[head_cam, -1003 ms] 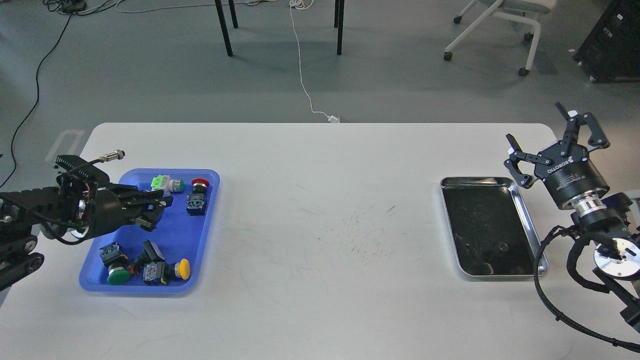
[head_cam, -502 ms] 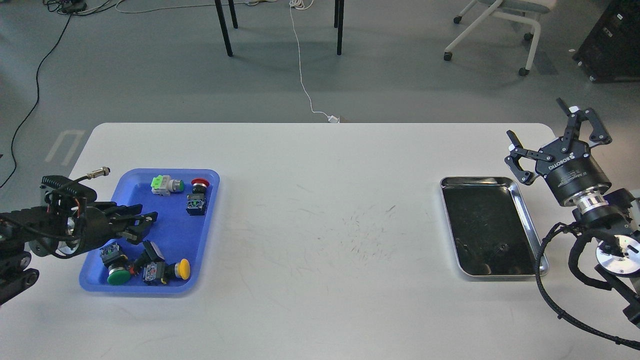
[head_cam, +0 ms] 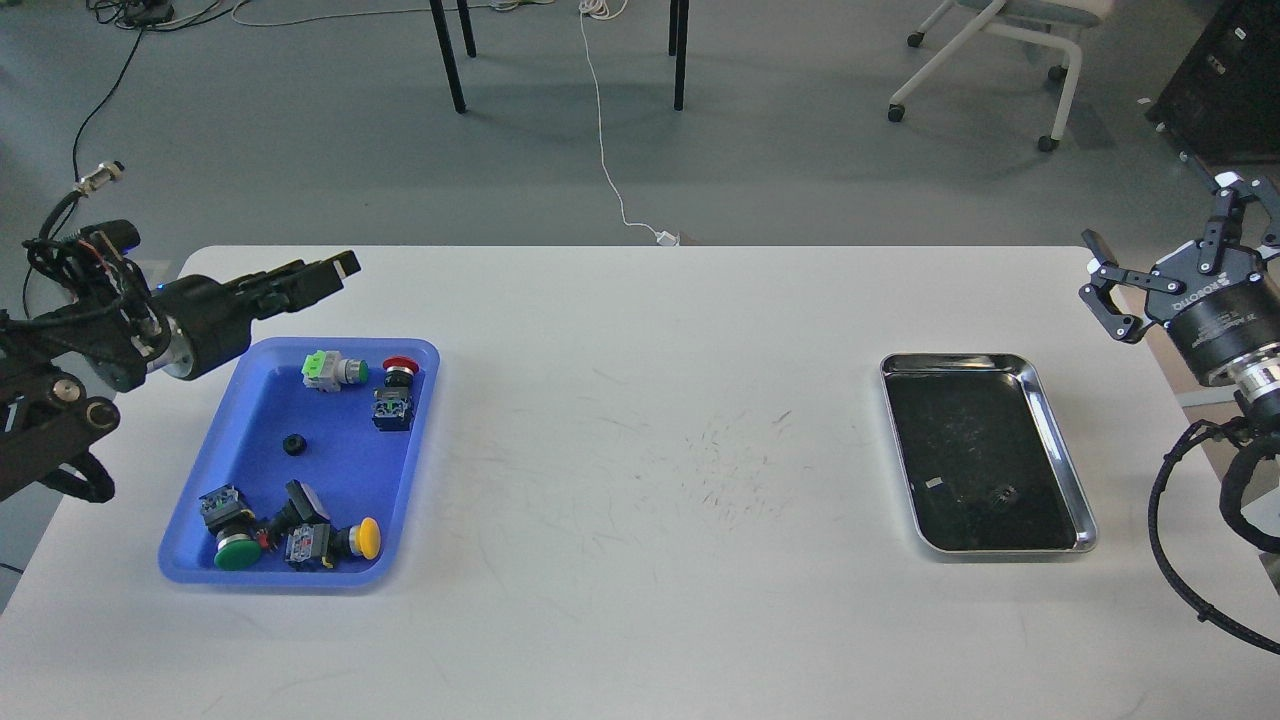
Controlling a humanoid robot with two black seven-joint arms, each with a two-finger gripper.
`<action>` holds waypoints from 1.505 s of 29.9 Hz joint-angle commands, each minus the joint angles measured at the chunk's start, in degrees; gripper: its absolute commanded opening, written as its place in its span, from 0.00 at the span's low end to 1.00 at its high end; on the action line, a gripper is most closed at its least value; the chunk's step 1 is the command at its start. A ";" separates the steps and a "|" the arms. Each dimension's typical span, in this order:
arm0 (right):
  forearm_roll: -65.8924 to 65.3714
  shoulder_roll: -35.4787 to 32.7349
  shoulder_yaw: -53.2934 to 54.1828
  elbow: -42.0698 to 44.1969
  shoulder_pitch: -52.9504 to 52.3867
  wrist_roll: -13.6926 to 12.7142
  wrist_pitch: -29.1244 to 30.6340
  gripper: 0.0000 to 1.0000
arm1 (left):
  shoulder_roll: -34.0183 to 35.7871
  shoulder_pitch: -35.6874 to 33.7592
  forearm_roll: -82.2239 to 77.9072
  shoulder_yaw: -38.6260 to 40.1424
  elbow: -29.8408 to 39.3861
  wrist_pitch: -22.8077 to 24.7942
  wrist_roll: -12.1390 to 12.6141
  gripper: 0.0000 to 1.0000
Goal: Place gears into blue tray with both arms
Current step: 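Withdraw the left gripper and move the right gripper to the metal tray, then grasp another small black gear in the metal tray with the right gripper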
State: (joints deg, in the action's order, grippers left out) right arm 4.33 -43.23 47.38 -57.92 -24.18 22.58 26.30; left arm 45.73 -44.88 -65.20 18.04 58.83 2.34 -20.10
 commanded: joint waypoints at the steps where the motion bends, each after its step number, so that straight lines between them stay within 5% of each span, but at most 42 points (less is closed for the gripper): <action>1: -2.82 -3.43 -0.27 -0.09 -0.17 0.01 -0.02 0.97 | -2.75 -3.45 13.75 0.59 -0.12 0.04 0.15 0.90; 14: -38.24 -8.54 -6.33 0.61 -15.72 -0.78 -2.57 0.97 | -11.36 -3.55 53.15 15.36 -3.81 0.39 1.21 0.97; 20: -59.94 -6.79 -26.95 1.49 -31.43 -0.87 -2.57 0.97 | -16.55 -3.37 66.15 21.59 -12.15 8.38 1.30 0.97; 31: -85.25 -5.29 -58.87 -6.23 -48.76 -0.52 -2.04 0.96 | -16.82 -3.28 70.56 21.86 -12.69 11.46 1.21 0.98; 45: -100.83 -4.67 -70.32 -7.21 -46.67 -0.61 -2.04 0.66 | -16.20 -3.11 70.03 21.42 -12.69 11.46 0.68 0.98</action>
State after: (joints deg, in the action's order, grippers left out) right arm -96.35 -48.36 -22.67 -65.65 -71.78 22.07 24.25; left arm 29.53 -48.00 4.84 39.46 46.14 13.77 -19.42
